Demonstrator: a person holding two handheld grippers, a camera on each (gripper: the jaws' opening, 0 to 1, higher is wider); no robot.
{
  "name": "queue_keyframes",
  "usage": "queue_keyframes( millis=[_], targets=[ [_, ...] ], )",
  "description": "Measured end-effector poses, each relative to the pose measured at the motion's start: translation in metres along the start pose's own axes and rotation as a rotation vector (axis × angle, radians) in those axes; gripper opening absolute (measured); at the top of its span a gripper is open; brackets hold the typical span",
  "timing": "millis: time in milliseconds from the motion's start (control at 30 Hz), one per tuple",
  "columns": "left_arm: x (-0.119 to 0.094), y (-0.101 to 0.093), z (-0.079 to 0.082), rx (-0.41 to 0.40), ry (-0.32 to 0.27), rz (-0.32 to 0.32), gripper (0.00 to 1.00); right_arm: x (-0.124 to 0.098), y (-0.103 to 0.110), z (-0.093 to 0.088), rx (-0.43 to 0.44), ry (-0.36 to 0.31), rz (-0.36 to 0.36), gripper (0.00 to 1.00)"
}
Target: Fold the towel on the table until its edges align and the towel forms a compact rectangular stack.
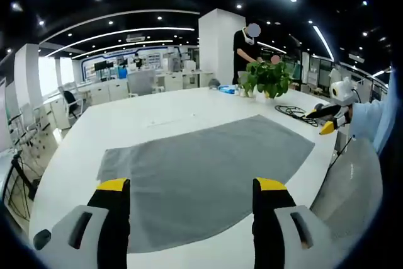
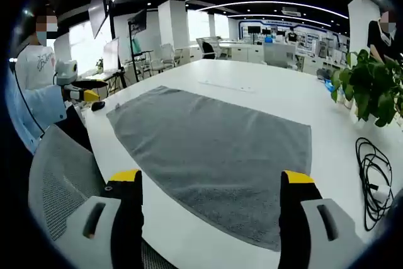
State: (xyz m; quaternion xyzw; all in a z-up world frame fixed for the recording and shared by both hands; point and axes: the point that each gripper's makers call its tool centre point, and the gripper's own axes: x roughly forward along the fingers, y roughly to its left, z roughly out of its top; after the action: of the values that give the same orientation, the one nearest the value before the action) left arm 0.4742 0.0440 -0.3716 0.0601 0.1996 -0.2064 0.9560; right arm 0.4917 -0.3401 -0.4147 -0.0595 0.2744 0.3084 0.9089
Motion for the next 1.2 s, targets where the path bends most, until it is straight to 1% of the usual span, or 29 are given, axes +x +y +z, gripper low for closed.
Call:
queue_keyframes(
  millis=[233, 933, 1200],
  targets=[
    [0.0000, -0.0035, 0.0022, 0.001, -0.003, 0.000, 0.82, 0.0003, -0.0005, 0.0005, 0.000, 0.000, 0.000, 0.91],
    [-0.0016, -0.0024, 0.0029, 0.000, -0.003, 0.008, 0.82, 0.0020, 0.0017, 0.0053, -0.012, 0.000, 0.015, 0.91],
    [-0.0032, -0.0068, 0.0032, 0.000, 0.001, 0.011, 0.82, 0.0022, 0.0017, 0.0053, -0.015, 0.002, 0.021, 0.91]
  ],
)
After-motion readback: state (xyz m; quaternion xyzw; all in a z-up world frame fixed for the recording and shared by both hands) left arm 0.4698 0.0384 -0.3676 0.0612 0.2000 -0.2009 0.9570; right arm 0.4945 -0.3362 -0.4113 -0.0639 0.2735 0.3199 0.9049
